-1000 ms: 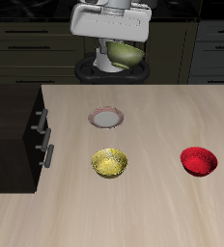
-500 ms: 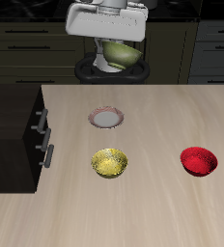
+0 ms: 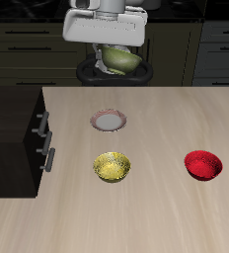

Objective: Place the green bowl on top of the wooden cabinet

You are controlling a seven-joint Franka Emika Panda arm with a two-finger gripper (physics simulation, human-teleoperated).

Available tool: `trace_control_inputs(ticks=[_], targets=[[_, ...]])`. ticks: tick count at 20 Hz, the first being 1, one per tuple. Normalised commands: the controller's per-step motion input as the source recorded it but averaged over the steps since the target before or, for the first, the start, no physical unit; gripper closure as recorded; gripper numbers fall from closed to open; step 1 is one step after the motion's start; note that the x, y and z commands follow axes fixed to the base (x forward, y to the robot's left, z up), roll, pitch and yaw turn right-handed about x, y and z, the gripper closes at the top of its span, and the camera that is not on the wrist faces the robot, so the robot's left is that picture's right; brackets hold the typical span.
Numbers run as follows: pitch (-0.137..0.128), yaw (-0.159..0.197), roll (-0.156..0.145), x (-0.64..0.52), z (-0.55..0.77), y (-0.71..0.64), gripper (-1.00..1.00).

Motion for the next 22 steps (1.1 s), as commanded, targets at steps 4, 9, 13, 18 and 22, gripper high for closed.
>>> trace_control_inputs(ticks=[4,9,13,18,22], targets=[[-0.056,0.077,0.000,-0.03,0.00,-0.21,1.00],[0.029,-0.006,0.040,0.01,-0.01,-0.17,1.00],[-0.025,0.018,-0.005,0.02,0.09,-0.33,1.00],[0.001,-0.001,0.002,0.04,0.08,-0.31,1.00],[0.002,0.013,-0.025,0.10,0.02,-0.31,1.00]])
